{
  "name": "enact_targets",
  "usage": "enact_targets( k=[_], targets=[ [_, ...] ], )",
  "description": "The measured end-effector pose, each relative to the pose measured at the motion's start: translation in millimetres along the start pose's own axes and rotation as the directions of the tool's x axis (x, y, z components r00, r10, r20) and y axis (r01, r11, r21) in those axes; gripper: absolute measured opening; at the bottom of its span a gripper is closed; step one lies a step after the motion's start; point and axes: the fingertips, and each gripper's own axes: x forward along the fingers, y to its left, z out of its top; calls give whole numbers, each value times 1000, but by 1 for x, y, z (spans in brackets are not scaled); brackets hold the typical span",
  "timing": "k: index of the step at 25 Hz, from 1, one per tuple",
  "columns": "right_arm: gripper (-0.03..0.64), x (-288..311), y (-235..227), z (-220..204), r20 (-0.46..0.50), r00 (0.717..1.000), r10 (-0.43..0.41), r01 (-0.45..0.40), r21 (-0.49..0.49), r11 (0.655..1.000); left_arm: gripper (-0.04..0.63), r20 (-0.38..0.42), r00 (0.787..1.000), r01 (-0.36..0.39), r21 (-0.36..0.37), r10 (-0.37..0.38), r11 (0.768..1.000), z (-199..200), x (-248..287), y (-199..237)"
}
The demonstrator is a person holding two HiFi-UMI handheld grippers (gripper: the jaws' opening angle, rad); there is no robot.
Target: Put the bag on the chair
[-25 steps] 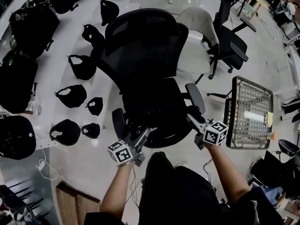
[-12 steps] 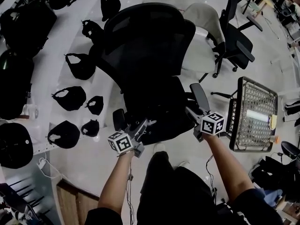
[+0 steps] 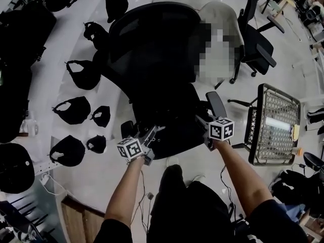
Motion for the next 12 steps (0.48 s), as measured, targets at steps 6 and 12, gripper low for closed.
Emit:
enact_targets(
  k=[6, 12],
  targets=[
    [11, 24, -12, -20, -73, 996, -49, 48, -6, 999, 25, -28, 998, -53, 4, 53, 999, -10, 5, 30],
    [11, 32, -24, -37, -88, 993, -75, 70, -62, 996, 25, -42, 998, -50, 39, 52, 998, -21, 4, 44]
  ],
)
